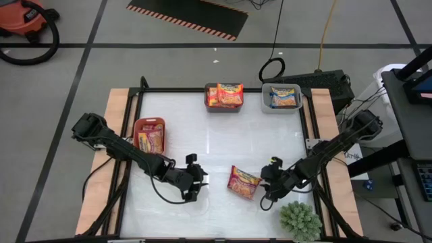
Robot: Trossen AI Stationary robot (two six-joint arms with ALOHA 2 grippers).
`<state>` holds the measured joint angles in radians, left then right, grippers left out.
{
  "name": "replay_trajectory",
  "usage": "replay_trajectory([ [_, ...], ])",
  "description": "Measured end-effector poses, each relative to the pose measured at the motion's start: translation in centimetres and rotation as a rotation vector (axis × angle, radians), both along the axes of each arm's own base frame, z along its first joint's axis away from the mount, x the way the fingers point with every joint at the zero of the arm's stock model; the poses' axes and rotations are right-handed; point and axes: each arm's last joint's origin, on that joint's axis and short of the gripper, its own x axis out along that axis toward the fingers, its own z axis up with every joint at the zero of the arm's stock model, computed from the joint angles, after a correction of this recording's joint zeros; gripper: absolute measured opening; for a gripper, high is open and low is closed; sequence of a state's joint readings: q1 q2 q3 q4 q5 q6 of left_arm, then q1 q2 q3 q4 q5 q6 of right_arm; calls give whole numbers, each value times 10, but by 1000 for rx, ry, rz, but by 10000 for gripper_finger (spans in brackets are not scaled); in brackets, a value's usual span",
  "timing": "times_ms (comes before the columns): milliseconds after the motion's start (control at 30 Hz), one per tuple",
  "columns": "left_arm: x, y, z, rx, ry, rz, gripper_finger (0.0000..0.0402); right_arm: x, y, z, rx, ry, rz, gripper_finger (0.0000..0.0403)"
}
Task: Sort Maruchan noodles
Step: Put the red noodle pack into the orange bin
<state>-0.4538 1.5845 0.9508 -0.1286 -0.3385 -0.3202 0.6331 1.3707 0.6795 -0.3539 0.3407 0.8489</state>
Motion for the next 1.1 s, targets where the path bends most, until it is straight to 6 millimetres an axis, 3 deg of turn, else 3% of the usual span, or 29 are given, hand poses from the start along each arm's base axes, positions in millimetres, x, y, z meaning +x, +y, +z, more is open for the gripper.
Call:
replay_trajectory([
  [200,0,0,0,-1,-1,0,182,-3,0,-22,115,-125,77,215],
  [467,0,0,1,45,-8,-41,182,-23,-16,-51,186,-239,58,188],
  [1100,11,6,0,80,-56,-53,182,-30,-24,-58,107,-293,103,59],
])
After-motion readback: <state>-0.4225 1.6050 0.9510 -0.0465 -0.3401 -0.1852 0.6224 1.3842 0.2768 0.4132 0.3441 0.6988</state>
